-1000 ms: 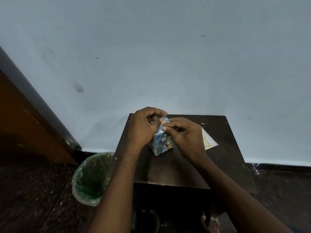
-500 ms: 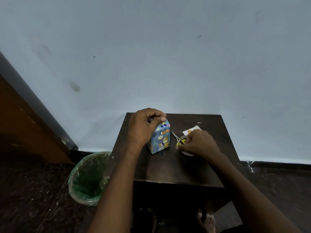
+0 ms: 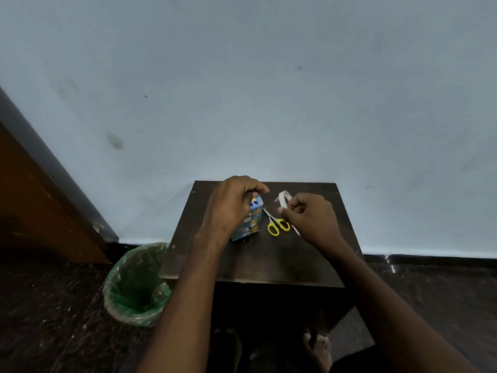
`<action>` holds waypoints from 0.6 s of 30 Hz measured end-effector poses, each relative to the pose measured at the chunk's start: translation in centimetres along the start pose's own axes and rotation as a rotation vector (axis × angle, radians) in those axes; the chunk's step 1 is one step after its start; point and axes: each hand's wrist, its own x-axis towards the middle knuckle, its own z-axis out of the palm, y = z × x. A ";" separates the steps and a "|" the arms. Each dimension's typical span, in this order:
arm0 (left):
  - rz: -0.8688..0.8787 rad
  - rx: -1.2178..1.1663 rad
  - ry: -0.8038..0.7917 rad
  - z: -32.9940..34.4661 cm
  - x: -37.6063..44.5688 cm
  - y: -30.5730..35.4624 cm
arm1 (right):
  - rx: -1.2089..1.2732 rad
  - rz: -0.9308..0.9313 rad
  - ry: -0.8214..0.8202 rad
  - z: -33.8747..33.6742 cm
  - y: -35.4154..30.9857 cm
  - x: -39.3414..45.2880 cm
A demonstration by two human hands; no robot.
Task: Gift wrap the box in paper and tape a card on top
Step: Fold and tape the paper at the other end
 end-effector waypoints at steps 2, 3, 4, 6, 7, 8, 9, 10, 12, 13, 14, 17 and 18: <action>0.003 -0.032 0.027 0.2 -0.3 0.5 | 0.180 -0.007 -0.020 -0.7 -0.4 -0.6; -0.009 -0.061 0.035 0.3 -0.4 0.7 | 0.241 -0.021 -0.032 -1.0 -0.7 -0.8; -0.026 -0.083 0.037 0.3 -0.5 0.9 | 0.282 -0.041 -0.037 -1.0 -1.0 -0.9; -0.064 -0.105 0.042 0.5 -0.6 1.2 | 0.330 -0.076 -0.030 -0.9 -1.4 -0.9; -0.086 -0.123 0.047 0.6 -0.6 1.3 | 0.349 -0.084 -0.021 -0.7 -1.6 -0.8; -0.110 -0.152 0.057 0.7 -0.6 1.4 | 0.363 -0.086 -0.007 -0.4 -1.8 -0.8; -0.138 -0.184 0.072 0.7 -0.6 1.5 | 0.374 -0.087 0.012 -0.2 -2.0 -0.8; -0.166 -0.215 0.092 0.6 -0.5 1.5 | 0.385 -0.090 0.032 0.0 -2.2 -0.7; -0.230 -0.270 0.123 0.3 -0.4 1.7 | 0.403 -0.104 0.067 0.2 -2.6 -0.8; -0.256 -0.299 0.129 0.2 -0.3 1.7 | 0.407 -0.112 0.078 0.3 -2.8 -0.8; -0.274 -0.334 0.129 0.1 -0.2 1.8 | 0.409 -0.121 0.082 0.3 -3.0 -0.9; -0.317 -0.448 0.120 -0.2 0.0 1.8 | 0.413 -0.130 0.063 0.8 -3.5 -0.8; -0.322 -0.483 0.121 -0.2 0.1 1.9 | 0.407 -0.132 0.062 0.9 -3.7 -0.8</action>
